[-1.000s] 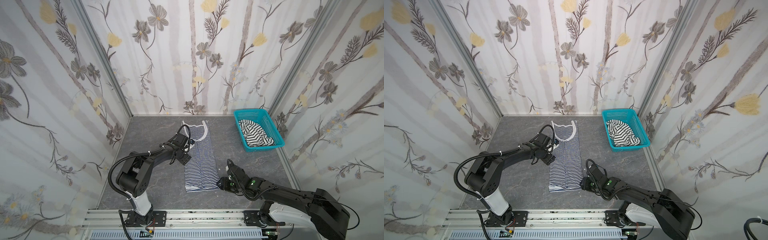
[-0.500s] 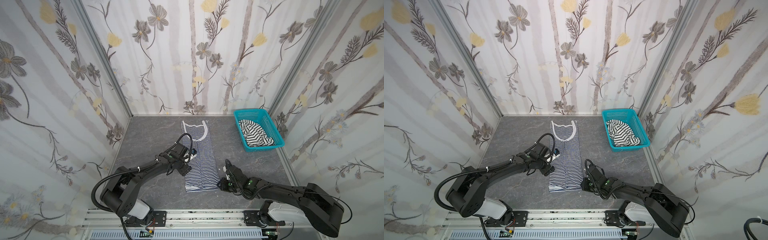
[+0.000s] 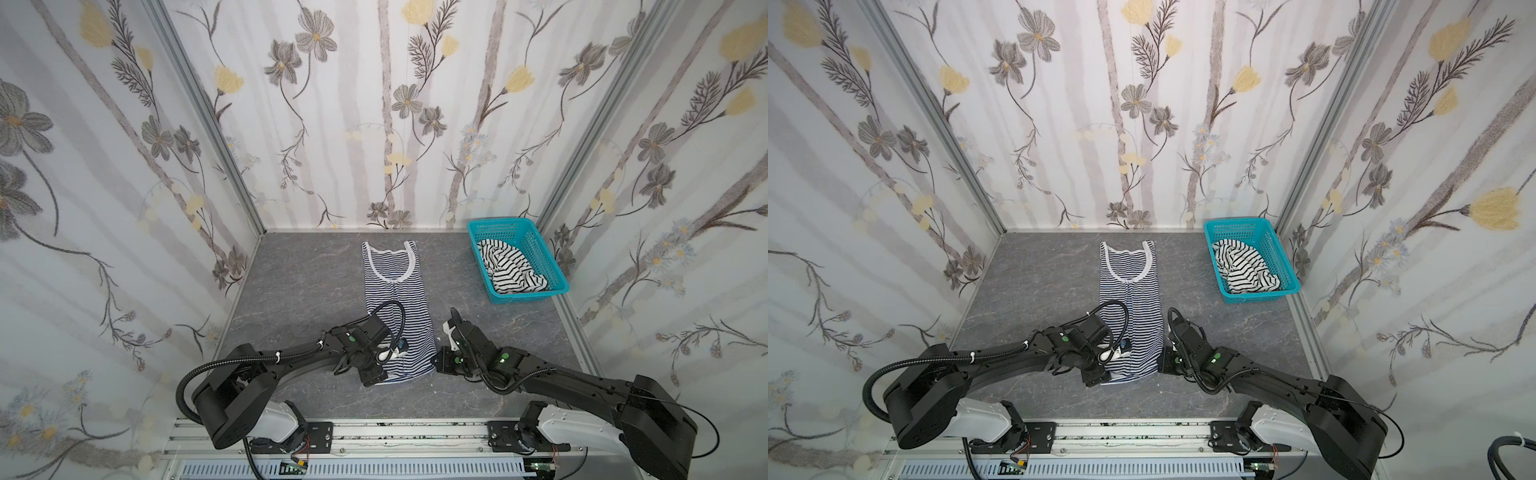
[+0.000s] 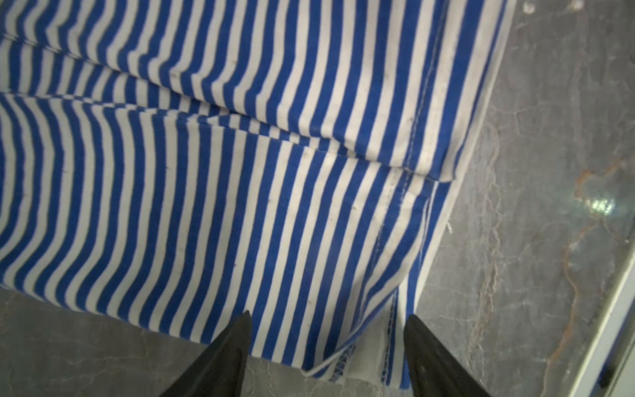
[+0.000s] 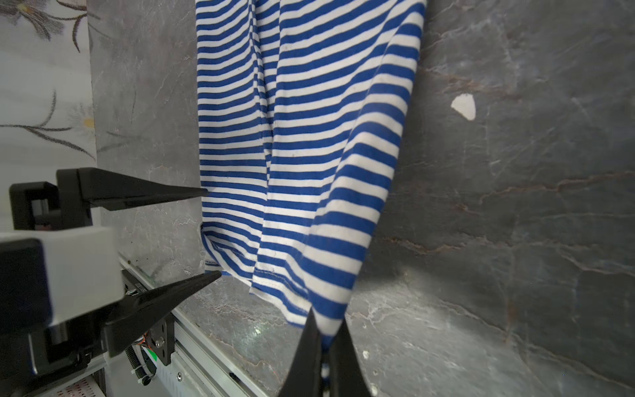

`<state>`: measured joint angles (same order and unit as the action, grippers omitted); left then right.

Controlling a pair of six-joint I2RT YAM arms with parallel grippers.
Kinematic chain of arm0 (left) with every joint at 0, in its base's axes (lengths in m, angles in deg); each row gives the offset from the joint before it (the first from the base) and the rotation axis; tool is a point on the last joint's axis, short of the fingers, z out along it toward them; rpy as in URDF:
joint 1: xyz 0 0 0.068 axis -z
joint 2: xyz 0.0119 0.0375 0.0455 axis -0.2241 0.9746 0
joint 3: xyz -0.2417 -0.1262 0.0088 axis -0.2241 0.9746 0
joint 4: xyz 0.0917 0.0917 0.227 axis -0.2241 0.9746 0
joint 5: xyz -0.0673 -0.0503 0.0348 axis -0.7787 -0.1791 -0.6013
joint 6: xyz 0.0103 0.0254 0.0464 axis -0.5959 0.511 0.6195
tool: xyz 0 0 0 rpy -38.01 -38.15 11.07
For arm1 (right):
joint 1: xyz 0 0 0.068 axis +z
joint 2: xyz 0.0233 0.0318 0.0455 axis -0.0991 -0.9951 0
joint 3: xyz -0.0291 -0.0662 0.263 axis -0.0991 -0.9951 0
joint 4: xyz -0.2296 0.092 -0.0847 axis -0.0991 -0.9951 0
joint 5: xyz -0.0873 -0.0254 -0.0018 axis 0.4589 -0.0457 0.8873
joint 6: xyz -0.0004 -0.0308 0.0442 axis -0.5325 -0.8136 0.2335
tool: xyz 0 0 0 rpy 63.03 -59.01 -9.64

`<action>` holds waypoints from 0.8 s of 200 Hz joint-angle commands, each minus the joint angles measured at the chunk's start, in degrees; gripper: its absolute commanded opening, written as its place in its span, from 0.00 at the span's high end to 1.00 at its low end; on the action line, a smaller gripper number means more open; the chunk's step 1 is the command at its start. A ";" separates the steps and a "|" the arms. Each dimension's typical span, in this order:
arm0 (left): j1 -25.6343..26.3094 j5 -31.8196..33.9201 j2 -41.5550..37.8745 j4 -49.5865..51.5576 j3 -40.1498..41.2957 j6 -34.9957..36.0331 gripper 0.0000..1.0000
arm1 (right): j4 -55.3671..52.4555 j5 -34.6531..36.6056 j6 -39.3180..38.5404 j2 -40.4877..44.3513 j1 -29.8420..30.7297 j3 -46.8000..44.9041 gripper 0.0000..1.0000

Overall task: Fold and stack tank tops
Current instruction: Fold the tank top at the center of the table.

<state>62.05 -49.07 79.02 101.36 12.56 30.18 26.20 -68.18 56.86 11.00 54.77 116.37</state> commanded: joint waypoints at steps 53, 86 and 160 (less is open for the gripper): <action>1.07 -2.52 1.48 2.80 -0.23 1.19 0.47 | 0.17 0.87 0.16 -0.79 0.12 0.75 1.00; 1.43 -3.05 2.51 2.80 -0.72 0.48 0.48 | 0.46 0.87 0.20 -1.35 0.14 0.72 1.00; 2.63 -1.22 4.98 4.51 -0.67 1.52 0.87 | -1.37 1.30 1.36 1.59 0.80 0.53 1.00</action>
<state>64.46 -48.16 83.55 101.01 11.44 30.44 25.28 -68.14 56.93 11.13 54.96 116.70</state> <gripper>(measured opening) 0.155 0.049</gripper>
